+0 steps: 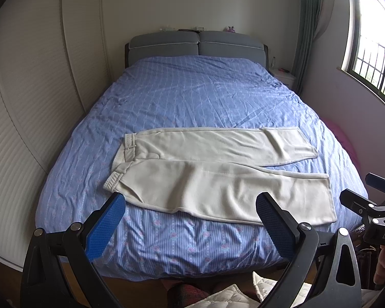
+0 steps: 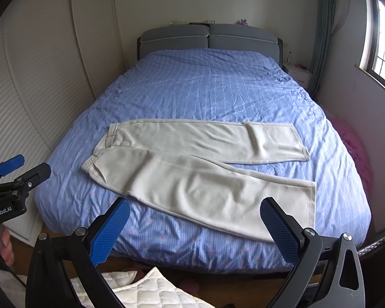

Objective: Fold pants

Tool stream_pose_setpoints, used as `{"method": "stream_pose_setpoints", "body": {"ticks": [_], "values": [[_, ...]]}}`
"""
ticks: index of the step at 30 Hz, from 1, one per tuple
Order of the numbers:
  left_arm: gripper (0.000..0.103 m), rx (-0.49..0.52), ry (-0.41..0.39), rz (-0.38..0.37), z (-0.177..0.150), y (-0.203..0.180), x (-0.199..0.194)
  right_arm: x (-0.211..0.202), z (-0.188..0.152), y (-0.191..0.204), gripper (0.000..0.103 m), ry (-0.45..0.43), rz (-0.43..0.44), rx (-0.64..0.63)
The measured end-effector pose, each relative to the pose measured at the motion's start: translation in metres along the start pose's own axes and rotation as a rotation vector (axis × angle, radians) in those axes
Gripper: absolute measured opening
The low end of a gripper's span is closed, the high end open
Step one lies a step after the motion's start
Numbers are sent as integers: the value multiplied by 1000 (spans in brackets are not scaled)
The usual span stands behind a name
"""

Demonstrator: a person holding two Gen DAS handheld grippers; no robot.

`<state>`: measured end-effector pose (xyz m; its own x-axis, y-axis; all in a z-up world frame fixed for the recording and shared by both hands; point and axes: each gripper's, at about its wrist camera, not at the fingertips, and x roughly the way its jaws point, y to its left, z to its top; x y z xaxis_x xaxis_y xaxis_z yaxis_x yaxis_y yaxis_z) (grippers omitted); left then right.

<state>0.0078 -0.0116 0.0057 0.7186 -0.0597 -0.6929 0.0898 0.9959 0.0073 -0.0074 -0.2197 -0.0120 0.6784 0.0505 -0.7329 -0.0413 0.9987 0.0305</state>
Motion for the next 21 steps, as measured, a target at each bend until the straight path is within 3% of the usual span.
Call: {"method": "stream_pose_setpoints", "body": {"ticks": [6,11,15,21], "values": [[103,11,-5,-1,9,8,14,25,8,3,103,22,-6,40],[103,56,3,-61,37,10,46,43,26,-5,103,25,-59,109],[103,96,10,-142,63,-7,77,51,42,-26,103,-9,-101,167],[103,139,21,-204,101,-55,122,63,63,-80,103,-57,-175,226]]}}
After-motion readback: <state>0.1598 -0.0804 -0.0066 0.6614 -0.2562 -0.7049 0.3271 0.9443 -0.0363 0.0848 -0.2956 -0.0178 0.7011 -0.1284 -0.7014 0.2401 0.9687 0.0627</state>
